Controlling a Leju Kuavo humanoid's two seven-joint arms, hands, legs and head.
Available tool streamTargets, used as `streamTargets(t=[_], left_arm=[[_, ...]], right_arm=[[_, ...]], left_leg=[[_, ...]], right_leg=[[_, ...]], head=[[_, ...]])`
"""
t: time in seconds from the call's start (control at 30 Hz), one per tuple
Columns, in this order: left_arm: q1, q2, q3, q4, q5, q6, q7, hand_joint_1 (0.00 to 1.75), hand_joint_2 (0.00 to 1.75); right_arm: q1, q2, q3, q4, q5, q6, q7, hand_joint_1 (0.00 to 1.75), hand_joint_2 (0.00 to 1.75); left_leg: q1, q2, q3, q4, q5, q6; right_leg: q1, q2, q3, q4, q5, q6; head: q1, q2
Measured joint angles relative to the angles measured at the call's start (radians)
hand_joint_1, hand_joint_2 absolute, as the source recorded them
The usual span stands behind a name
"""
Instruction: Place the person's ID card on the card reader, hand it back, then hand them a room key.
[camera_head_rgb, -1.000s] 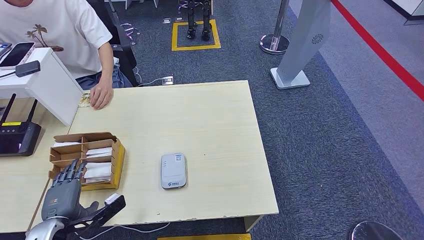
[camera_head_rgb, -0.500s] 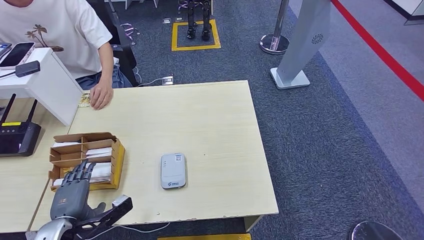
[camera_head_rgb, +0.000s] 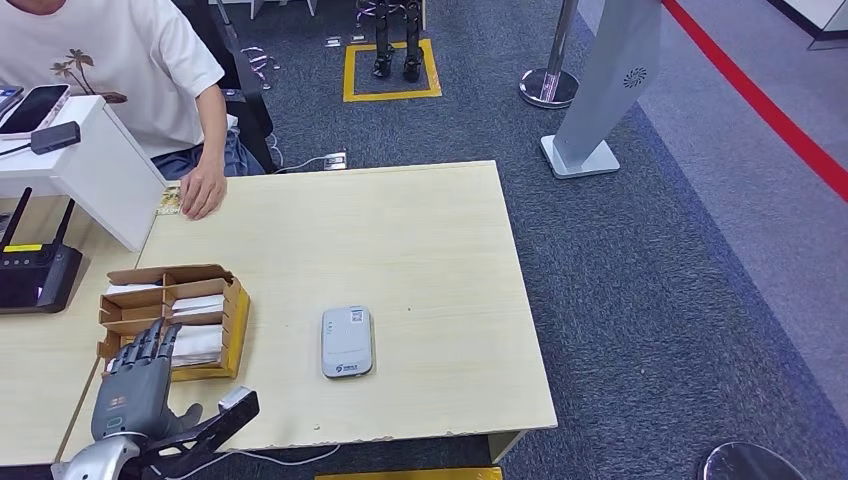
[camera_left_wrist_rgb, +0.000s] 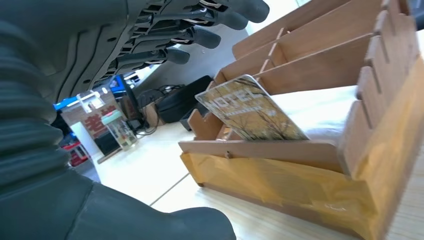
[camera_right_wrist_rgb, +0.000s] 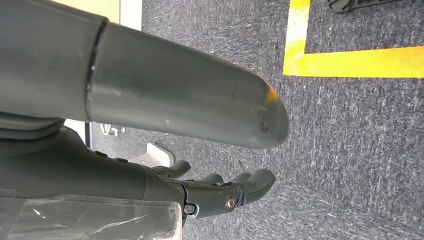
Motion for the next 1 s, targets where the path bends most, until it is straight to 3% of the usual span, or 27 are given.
streamTargets(t=[1.0], left_arm=[[0.012,-0.003,0.007,-0.04,-0.085,-0.089,0.03,0.0,1.75]], right_arm=[[0.0,0.0,-0.001,0.0,0.005,-0.005,0.002,0.0,0.0]], left_leg=[[0.0,0.0,0.0,0.0,0.0,0.0]], right_leg=[[0.0,0.0,0.0,0.0,0.0,0.0]], head=[[0.0,0.0]])
